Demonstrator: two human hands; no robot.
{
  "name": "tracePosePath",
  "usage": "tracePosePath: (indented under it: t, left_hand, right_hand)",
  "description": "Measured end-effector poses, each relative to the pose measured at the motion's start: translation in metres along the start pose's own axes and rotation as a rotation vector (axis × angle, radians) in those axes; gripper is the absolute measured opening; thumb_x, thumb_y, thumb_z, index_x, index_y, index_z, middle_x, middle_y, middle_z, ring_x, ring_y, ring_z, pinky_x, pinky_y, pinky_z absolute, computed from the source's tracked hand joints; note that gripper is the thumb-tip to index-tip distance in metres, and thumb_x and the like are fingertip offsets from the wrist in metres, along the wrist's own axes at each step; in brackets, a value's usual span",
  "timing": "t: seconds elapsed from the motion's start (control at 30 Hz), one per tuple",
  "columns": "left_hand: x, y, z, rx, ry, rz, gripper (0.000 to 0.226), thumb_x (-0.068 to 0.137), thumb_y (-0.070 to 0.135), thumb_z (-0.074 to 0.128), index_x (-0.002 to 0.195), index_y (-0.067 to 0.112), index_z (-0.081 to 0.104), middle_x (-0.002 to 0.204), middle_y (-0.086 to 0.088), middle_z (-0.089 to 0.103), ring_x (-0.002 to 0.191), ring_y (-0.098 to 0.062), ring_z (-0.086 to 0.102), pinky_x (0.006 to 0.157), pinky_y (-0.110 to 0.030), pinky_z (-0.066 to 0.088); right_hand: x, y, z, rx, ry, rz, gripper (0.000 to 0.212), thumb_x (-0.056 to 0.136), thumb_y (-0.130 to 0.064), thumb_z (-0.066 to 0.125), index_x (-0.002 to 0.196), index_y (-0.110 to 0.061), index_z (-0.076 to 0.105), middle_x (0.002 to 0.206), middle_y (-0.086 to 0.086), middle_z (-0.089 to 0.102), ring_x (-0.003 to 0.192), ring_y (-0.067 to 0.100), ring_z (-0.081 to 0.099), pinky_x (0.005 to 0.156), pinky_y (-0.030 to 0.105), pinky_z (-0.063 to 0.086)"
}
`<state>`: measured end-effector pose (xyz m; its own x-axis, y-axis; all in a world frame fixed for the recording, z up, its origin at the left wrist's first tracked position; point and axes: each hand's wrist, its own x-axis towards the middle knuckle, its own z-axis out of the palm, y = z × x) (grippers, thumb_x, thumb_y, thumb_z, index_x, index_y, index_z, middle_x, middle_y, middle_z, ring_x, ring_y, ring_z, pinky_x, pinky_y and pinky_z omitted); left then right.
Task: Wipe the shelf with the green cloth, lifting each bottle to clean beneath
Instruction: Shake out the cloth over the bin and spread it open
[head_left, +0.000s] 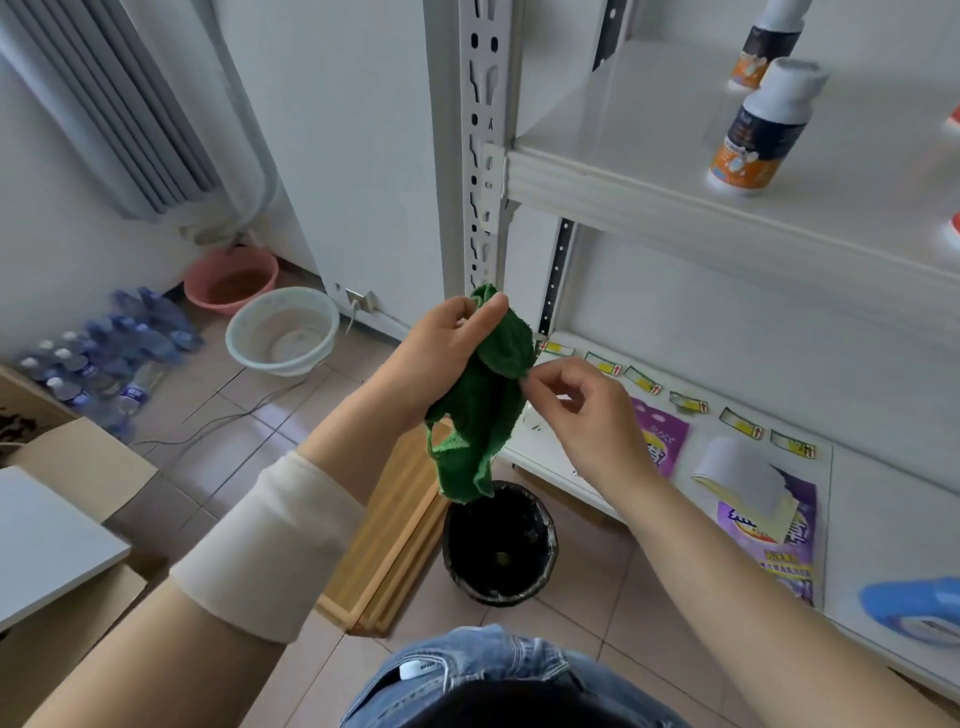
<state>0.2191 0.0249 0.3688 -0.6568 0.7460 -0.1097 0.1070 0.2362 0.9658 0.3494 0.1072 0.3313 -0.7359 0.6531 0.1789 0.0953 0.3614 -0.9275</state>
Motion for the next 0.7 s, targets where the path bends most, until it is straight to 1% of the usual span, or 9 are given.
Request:
tracePosePath:
  t: [0.07, 0.13, 0.23, 0.3, 0.4, 0.47, 0.53, 0.6, 0.7]
  left_hand:
    - [0.001, 0.001, -0.011, 0.080, -0.063, 0.042, 0.028, 0.087, 0.046, 0.050, 0.073, 0.022, 0.053, 0.058, 0.009, 0.059, 0.047, 0.000, 0.056, 0.042, -0.014, 0.045]
    - [0.003, 0.002, -0.025, 0.190, -0.120, 0.069, 0.023, 0.087, 0.041, 0.052, 0.073, 0.023, 0.053, 0.050, 0.014, 0.060, 0.042, 0.003, 0.055, 0.041, -0.010, 0.041]
    - [0.005, 0.007, -0.050, 0.294, -0.219, 0.070, 0.017, 0.086, 0.038, 0.055, 0.074, 0.026, 0.056, 0.057, 0.012, 0.065, 0.045, 0.001, 0.058, 0.044, -0.011, 0.044]
    - [0.006, 0.014, -0.068, 0.281, -0.369, 0.051, 0.017, 0.082, 0.040, 0.060, 0.072, 0.026, 0.059, 0.062, 0.006, 0.067, 0.048, -0.003, 0.060, 0.044, -0.012, 0.045]
    - [0.015, 0.023, -0.091, -0.025, -0.512, 0.098, 0.025, 0.076, 0.047, 0.065, 0.076, 0.023, 0.061, 0.066, 0.005, 0.066, 0.055, -0.007, 0.062, 0.047, -0.017, 0.048]
    - [0.024, 0.013, -0.096, -0.489, -0.436, 0.101, 0.043, 0.074, 0.061, 0.057, 0.089, 0.021, 0.065, 0.085, 0.002, 0.070, 0.079, -0.016, 0.068, 0.065, -0.027, 0.055]
    - [0.022, -0.020, -0.089, -0.817, -0.402, -0.053, 0.077, 0.073, 0.078, 0.033, 0.113, 0.020, 0.064, 0.117, -0.009, 0.065, 0.111, -0.029, 0.059, 0.091, -0.045, 0.049]
    - [0.004, -0.064, -0.072, -0.883, -0.483, -0.290, 0.094, 0.066, 0.086, 0.021, 0.120, 0.019, 0.061, 0.126, -0.011, 0.060, 0.117, -0.033, 0.054, 0.097, -0.054, 0.042]
    - [-0.020, -0.099, -0.053, -0.660, -0.491, -0.456, 0.080, 0.075, 0.071, 0.032, 0.123, 0.011, 0.055, 0.118, -0.011, 0.065, 0.111, -0.029, 0.060, 0.090, -0.045, 0.050]
  right_hand:
    - [0.006, 0.000, -0.006, 0.061, -0.035, 0.055, 0.016, 0.087, -0.021, 0.058, 0.072, -0.025, 0.062, 0.074, -0.008, 0.063, 0.071, 0.003, 0.058, 0.070, 0.012, 0.047]
    - [0.016, -0.003, -0.017, 0.176, -0.035, 0.170, 0.020, 0.091, -0.021, 0.051, 0.073, -0.023, 0.059, 0.074, 0.000, 0.062, 0.072, 0.012, 0.057, 0.072, 0.026, 0.048]
    - [0.029, -0.011, -0.042, 0.316, 0.000, 0.343, 0.023, 0.094, -0.019, 0.045, 0.075, -0.014, 0.057, 0.070, 0.005, 0.057, 0.066, 0.016, 0.052, 0.063, 0.029, 0.042]
    - [0.034, -0.017, -0.060, 0.366, -0.051, 0.409, 0.025, 0.095, -0.019, 0.043, 0.079, -0.007, 0.058, 0.072, 0.010, 0.060, 0.068, 0.020, 0.056, 0.066, 0.031, 0.045]
    - [0.044, -0.031, -0.082, 0.598, -0.213, 0.491, 0.030, 0.091, -0.022, 0.043, 0.085, -0.004, 0.067, 0.076, 0.007, 0.073, 0.069, 0.017, 0.069, 0.059, 0.027, 0.056]
    - [0.056, -0.036, -0.087, 0.746, -0.241, 0.524, 0.035, 0.090, -0.029, 0.043, 0.089, -0.007, 0.069, 0.084, 0.006, 0.074, 0.076, 0.016, 0.071, 0.059, 0.029, 0.057]
    - [0.060, -0.029, -0.085, 0.803, -0.257, 0.611, 0.047, 0.087, -0.047, 0.041, 0.096, -0.008, 0.065, 0.088, 0.009, 0.074, 0.079, 0.019, 0.071, 0.060, 0.034, 0.058]
    - [0.050, -0.008, -0.078, 0.738, -0.300, 0.765, 0.059, 0.079, -0.059, 0.042, 0.098, -0.007, 0.061, 0.088, 0.012, 0.072, 0.078, 0.022, 0.071, 0.067, 0.041, 0.059]
    - [0.032, 0.030, -0.069, 0.514, -0.367, 0.882, 0.052, 0.076, -0.047, 0.052, 0.109, -0.007, 0.058, 0.094, 0.012, 0.071, 0.080, 0.023, 0.070, 0.075, 0.042, 0.057]
